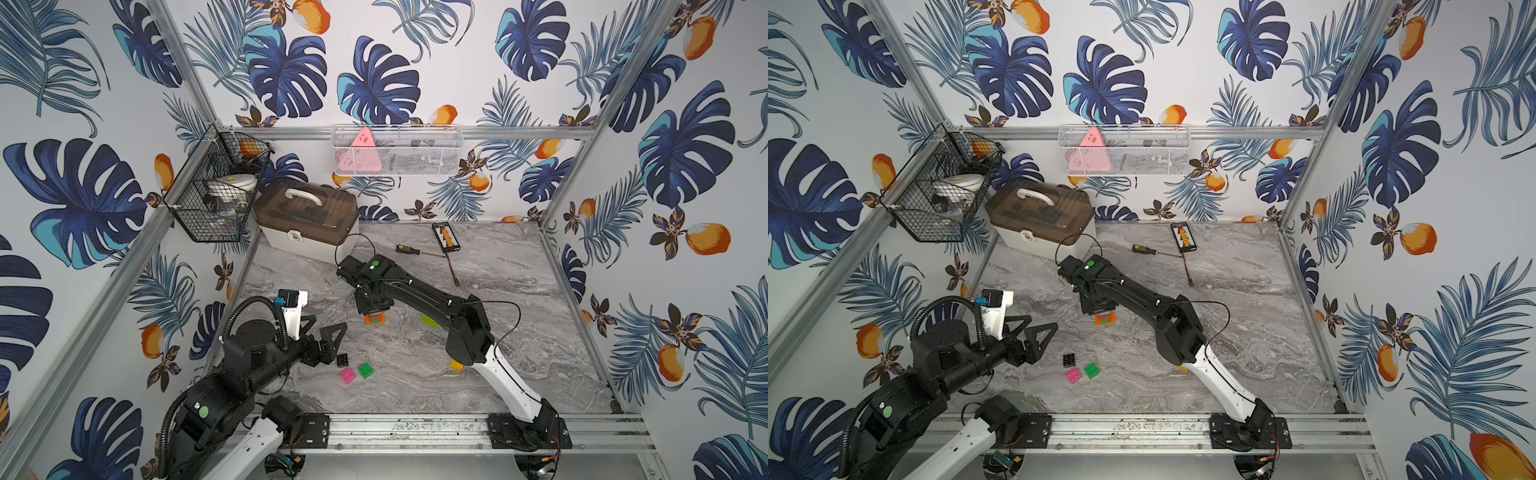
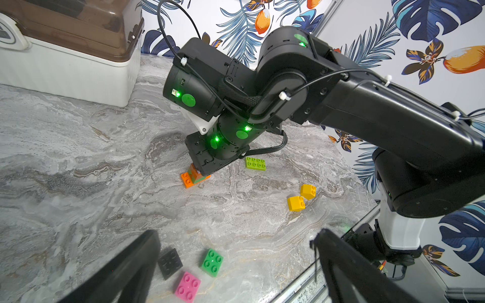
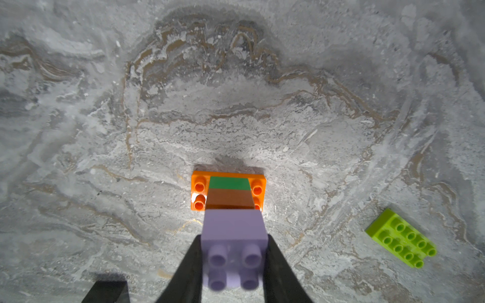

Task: Assemble the number 1 with lego
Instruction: Assemble the lego brick with the lego brick.

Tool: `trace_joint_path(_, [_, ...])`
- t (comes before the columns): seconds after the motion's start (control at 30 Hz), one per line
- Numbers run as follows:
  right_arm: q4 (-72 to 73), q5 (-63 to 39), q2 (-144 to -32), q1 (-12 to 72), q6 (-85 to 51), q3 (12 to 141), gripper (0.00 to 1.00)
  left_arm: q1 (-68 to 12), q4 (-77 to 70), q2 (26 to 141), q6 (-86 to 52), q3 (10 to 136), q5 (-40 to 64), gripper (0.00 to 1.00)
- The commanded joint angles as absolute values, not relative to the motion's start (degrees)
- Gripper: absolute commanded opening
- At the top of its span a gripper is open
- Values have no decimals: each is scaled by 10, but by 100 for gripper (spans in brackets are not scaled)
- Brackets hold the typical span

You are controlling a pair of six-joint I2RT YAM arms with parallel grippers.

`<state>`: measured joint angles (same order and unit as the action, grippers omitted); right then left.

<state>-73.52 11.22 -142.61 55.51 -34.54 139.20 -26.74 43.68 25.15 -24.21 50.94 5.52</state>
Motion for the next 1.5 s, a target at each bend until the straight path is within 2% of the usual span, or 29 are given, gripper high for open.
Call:
trace_joint_path(0.0, [-739,103,-1431,555,-355,1392,26,-266,428,250,-242,509,51,99])
trace_joint_path(1.0, [-736,104,-1424,562,-381,1368,25,-265,428,247,-242,509,51,99])
trace_joint_path(1.47, [-731,100,-1427,555,-315,1397,26,-265,428,247,-242,508,50,99])
